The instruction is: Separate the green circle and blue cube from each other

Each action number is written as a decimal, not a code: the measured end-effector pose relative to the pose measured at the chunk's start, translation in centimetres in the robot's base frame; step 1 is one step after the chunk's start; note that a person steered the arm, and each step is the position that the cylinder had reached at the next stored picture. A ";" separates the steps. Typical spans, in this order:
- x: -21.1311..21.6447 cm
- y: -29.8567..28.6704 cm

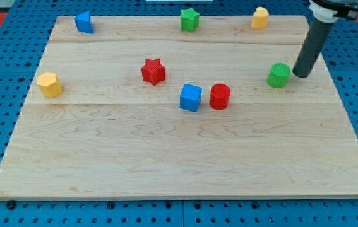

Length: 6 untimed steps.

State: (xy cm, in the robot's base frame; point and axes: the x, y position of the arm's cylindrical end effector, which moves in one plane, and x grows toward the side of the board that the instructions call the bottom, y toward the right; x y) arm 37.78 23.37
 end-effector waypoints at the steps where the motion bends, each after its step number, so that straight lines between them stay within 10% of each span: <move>1: 0.0 -11.1; 3: -4.5 -20.9; 6: 5.1 -24.1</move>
